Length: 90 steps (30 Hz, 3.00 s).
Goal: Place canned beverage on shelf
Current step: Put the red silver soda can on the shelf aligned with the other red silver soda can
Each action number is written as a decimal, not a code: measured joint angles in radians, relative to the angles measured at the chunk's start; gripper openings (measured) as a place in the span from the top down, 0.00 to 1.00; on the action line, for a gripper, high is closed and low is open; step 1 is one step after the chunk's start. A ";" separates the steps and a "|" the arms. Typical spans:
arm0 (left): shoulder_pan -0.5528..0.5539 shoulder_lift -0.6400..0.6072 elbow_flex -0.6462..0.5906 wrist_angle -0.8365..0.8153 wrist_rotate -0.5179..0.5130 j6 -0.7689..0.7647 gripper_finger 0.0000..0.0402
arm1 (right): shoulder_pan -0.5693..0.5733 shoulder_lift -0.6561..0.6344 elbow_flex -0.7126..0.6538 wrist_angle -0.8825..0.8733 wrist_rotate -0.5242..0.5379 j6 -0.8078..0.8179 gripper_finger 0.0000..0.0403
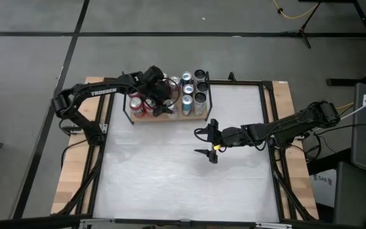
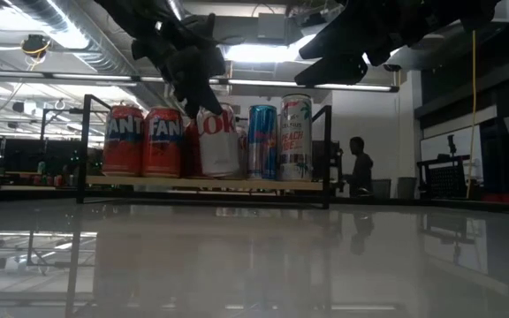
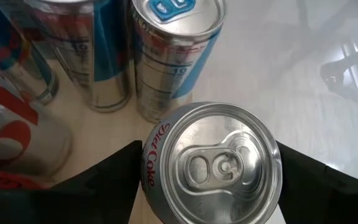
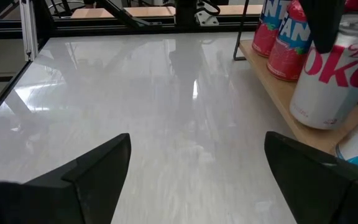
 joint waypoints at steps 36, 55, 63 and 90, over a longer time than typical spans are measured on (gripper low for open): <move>-0.051 0.003 0.001 0.036 -0.181 -0.037 0.27 | 0.000 0.000 0.000 -0.003 0.000 0.000 0.11; -0.051 0.004 -0.001 0.050 -0.180 -0.037 0.14 | 0.000 0.000 0.000 -0.020 0.000 0.000 0.11; -0.051 0.004 -0.001 0.050 -0.183 -0.037 0.12 | 0.000 0.000 0.000 -0.020 0.000 0.000 0.11; -0.144 -0.174 -0.001 0.048 -0.176 -0.365 0.12 | 0.000 0.000 0.000 -0.020 0.000 0.000 0.11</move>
